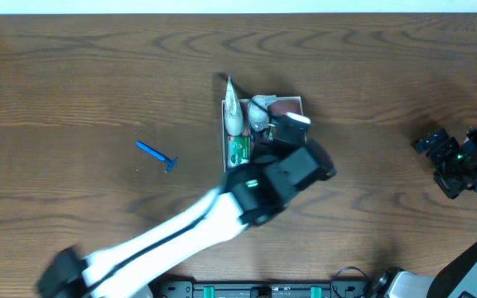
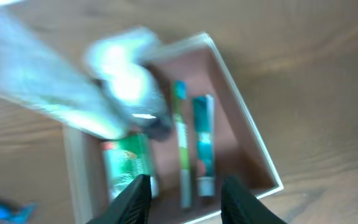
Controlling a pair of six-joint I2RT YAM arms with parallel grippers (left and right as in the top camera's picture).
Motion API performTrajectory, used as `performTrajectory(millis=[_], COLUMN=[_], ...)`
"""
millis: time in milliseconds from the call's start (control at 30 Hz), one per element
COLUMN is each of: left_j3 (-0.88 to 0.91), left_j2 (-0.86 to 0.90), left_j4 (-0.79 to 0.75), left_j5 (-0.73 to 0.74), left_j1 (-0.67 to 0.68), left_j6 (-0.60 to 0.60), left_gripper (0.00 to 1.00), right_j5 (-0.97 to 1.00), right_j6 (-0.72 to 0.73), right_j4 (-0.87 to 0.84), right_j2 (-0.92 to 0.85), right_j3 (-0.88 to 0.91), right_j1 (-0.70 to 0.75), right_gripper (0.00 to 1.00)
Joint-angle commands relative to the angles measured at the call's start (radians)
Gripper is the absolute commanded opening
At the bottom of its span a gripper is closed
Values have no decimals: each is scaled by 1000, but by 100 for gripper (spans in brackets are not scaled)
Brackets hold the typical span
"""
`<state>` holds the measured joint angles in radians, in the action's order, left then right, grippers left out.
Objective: Pack container
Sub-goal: 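Open the left gripper and withdraw it from the box, then move the left gripper to the blue Gillette razor and grasp it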
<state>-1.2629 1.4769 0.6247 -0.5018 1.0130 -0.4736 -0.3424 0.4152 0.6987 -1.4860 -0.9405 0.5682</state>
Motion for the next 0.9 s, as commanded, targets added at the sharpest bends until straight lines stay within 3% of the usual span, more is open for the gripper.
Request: performTrajectory(millis=[0, 100, 167, 267, 567, 867], left_j3=[-22, -13, -5, 27, 90, 90], left_j2=[-97, -139, -139, -123, -6, 187], left_j4=[82, 186, 252, 279, 259, 256], left_j5=[-131, -142, -137, -82, 169, 272], left_j1=[-61, -161, -248, -371, -654, -723], left_j6=[-67, -186, -296, -402, -483, -507], left_gripper=[38, 38, 44, 46, 49, 48], right_j5=[-5, -5, -5, -5, -5, -5], right_j6=[-13, -12, -13, -13, -12, -13], right_j4=[1, 1, 1, 1, 1, 1], right_j2=[-3, -3, -3, -3, -3, -3], right_j3=[-10, -10, -10, -10, -10, -10], right_j1=[10, 10, 10, 10, 10, 10], right_gripper=[99, 99, 99, 99, 99, 99])
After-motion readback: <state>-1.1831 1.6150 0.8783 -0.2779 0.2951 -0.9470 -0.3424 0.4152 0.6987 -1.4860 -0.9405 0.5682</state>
